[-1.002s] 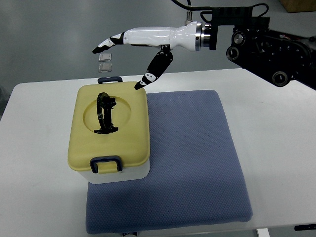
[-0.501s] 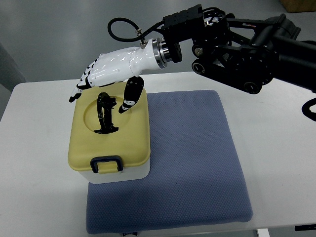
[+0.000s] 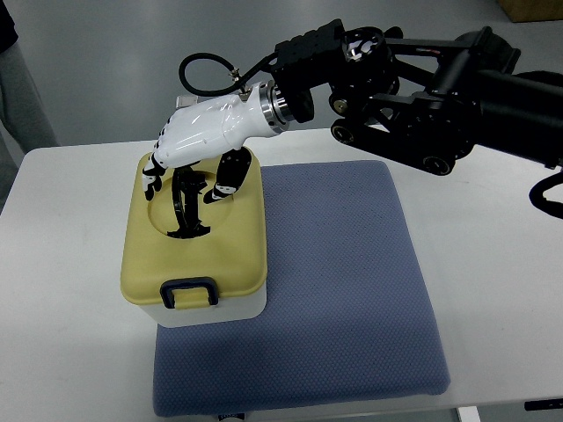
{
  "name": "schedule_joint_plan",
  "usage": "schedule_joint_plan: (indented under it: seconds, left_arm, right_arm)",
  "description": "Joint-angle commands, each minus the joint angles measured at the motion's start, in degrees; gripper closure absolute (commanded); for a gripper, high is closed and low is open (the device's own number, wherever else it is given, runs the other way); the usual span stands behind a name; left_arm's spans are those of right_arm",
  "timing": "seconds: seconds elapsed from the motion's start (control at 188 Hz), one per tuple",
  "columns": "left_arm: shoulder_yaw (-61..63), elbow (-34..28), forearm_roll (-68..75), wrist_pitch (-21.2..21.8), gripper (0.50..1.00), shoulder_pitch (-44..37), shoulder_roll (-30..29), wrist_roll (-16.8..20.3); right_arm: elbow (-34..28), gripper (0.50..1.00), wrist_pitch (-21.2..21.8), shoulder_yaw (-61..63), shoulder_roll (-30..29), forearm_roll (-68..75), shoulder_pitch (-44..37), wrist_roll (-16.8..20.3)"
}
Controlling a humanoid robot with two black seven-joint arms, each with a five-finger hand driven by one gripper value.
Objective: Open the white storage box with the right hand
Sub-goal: 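Lower the right hand and close its fingers around the black lid handle, then lift the yellow lid up off the white box with the right hand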
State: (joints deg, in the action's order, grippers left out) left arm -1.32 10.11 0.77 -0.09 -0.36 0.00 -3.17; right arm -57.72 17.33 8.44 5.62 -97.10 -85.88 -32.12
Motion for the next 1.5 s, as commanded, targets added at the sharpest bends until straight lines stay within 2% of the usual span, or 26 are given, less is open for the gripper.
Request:
schedule_joint_plan:
  seconds: [0.0,0.069,0.171,0.32,0.539,0.677,0.778,0.933,1.493]
  left_arm:
    - [0.0,0.0,0.02,0.0,0.5,0.0,0.0,0.0]
    - [0.0,0.0,0.02,0.0,0.5,0.0,0.0,0.0]
    - [0.0,0.0,0.02,0.0,0.5,0.0,0.0,0.0]
    - [0.0,0.0,0.02,0.0,0.5,0.0,0.0,0.0]
    - [0.0,0.0,-0.07,0.0,0.5,0.0,0.0,0.0]
    - [0.0,0.0,-0.07,0.0,0.5,0.0,0.0,0.0]
    - [0.0,0.0,0.02,0.0,0.5,0.0,0.0,0.0]
    - [0.0,0.0,0.02,0.0,0.5,0.0,0.0,0.0]
    - [0.0,0.0,0.02,0.0,0.5,0.0,0.0,0.0]
  right_arm:
    - [-0.02,0.746,-0.1,-0.35,-1.05,-0.11,0.27,0.22]
    - [-0.02,0.752,-0.28,-0.44,-1.31,-0.55,0.27,0.39]
    - [0.07,0.803,-0.45,-0.88,-1.31,-0.73,0.36,0.48]
    - [0.24,0.814,-0.54,-1.85,-1.31,-0.73,0.62,0.57]
    - [0.59,0.865,-0.54,-1.94,-1.66,-1.17,0.97,2.68]
    - [0.77,0.887,-0.54,-1.94,-1.66,-1.17,0.97,2.77]
    - [0.77,0.948,-0.54,-1.94,-1.58,-1.17,0.97,2.77]
    - [0.77,1.0,-0.54,-1.94,-1.58,-1.17,0.89,2.77]
    - [2.0,1.0,-1.07,2.11,0.01,-0.02,-0.87,2.68]
